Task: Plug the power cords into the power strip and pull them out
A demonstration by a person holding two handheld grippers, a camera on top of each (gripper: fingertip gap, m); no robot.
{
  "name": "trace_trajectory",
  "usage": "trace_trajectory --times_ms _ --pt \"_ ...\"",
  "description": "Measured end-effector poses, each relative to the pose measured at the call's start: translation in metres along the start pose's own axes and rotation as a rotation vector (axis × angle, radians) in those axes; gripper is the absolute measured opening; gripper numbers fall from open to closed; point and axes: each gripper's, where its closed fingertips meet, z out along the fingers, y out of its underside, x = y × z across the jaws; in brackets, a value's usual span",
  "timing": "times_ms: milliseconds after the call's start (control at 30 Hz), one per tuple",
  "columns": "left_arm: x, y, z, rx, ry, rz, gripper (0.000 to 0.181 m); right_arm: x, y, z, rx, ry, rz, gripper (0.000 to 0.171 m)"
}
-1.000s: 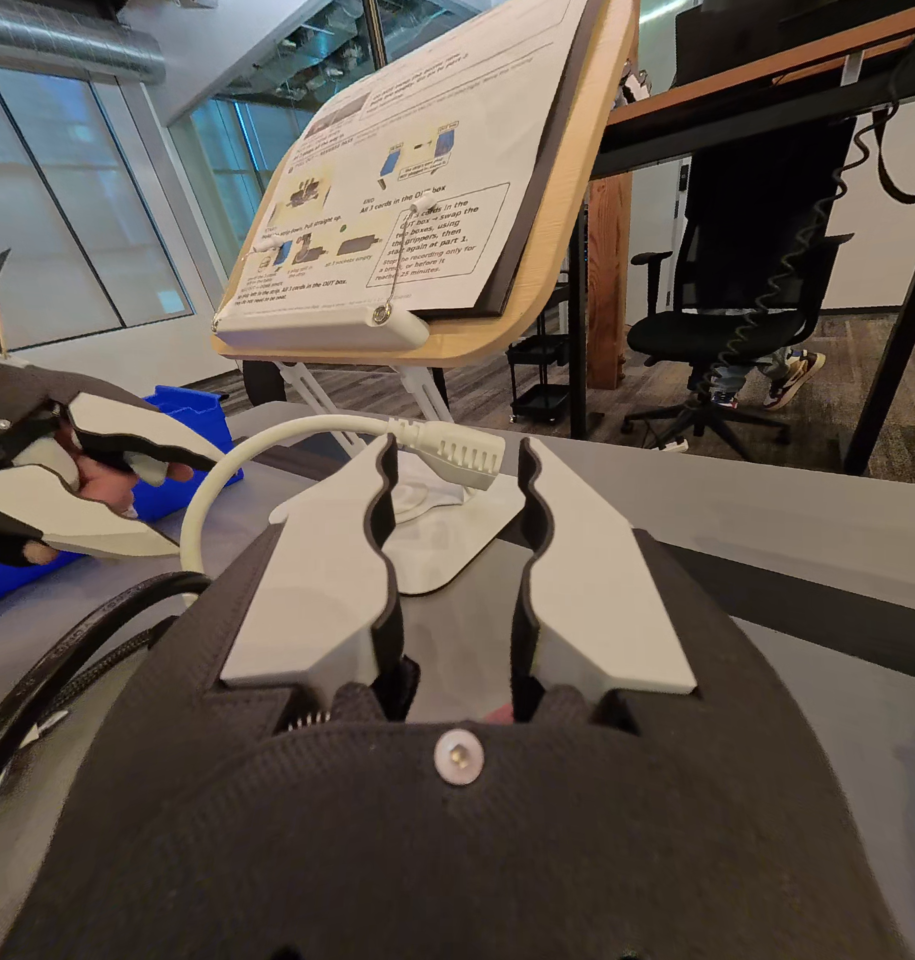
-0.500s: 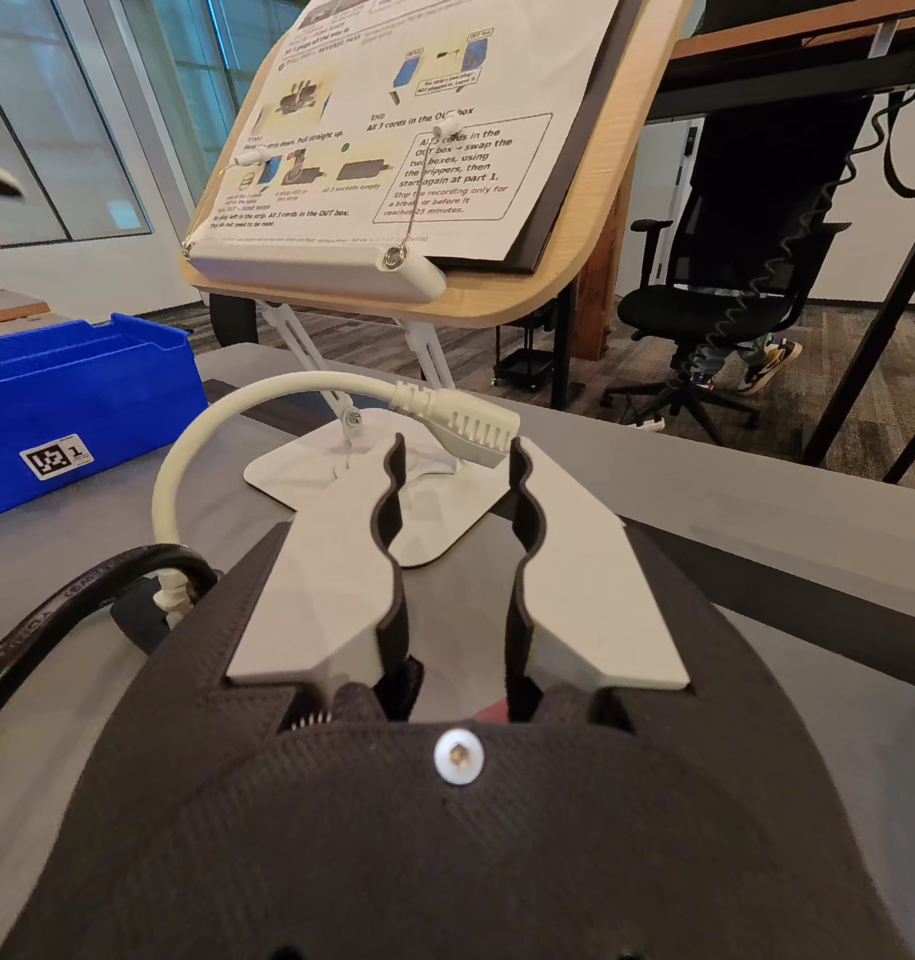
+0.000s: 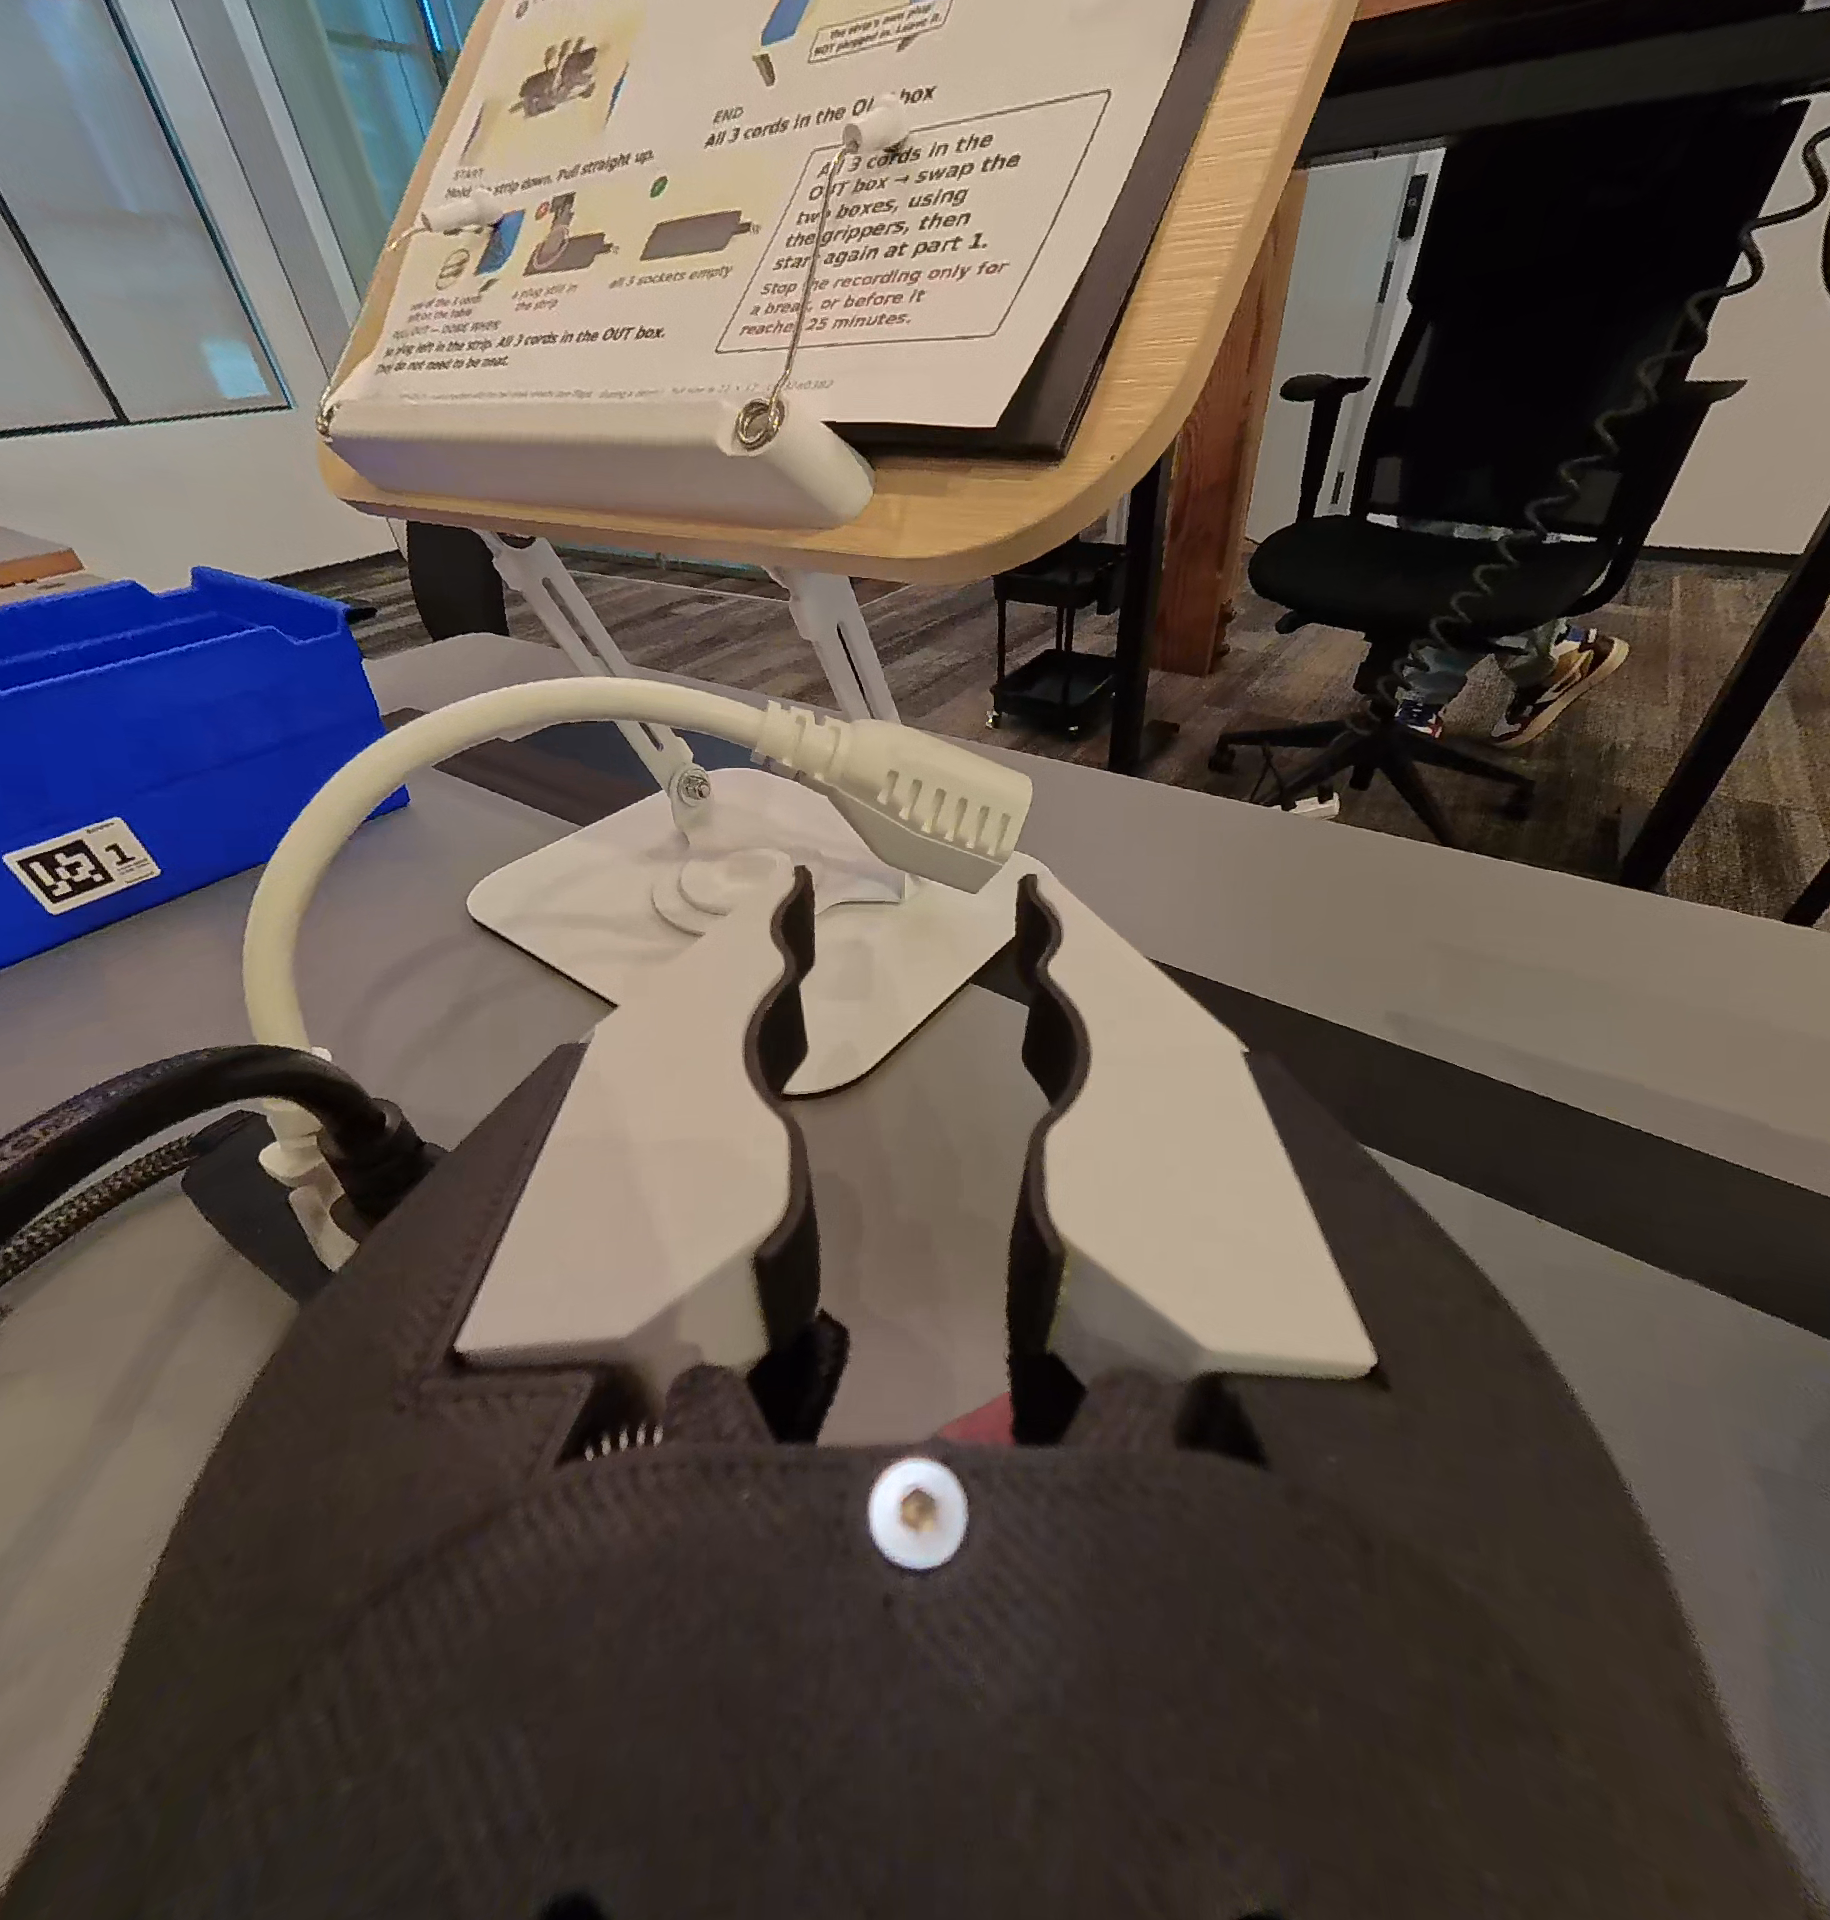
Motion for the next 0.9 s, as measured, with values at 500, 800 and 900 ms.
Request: trace_trajectory --times_ms 500,800,900 --pt "-0.052 0.149 -0.008 -0.603 -0.074 -0.010 0.042 0.015 0.005 -0.003 -0.008 0.011 0.037 0.037" --pt "-0.064 0.240 0.012 -0.994 0.101 0.117 0.043 0.021 0.008 -0.004 -0.016 0.007 0.072 0.038" --pt "-0.064 0.264 0.019 -1.087 0.143 0.069 0.044 0.025 0.007 -0.006 -0.006 0.011 0.094 0.038"
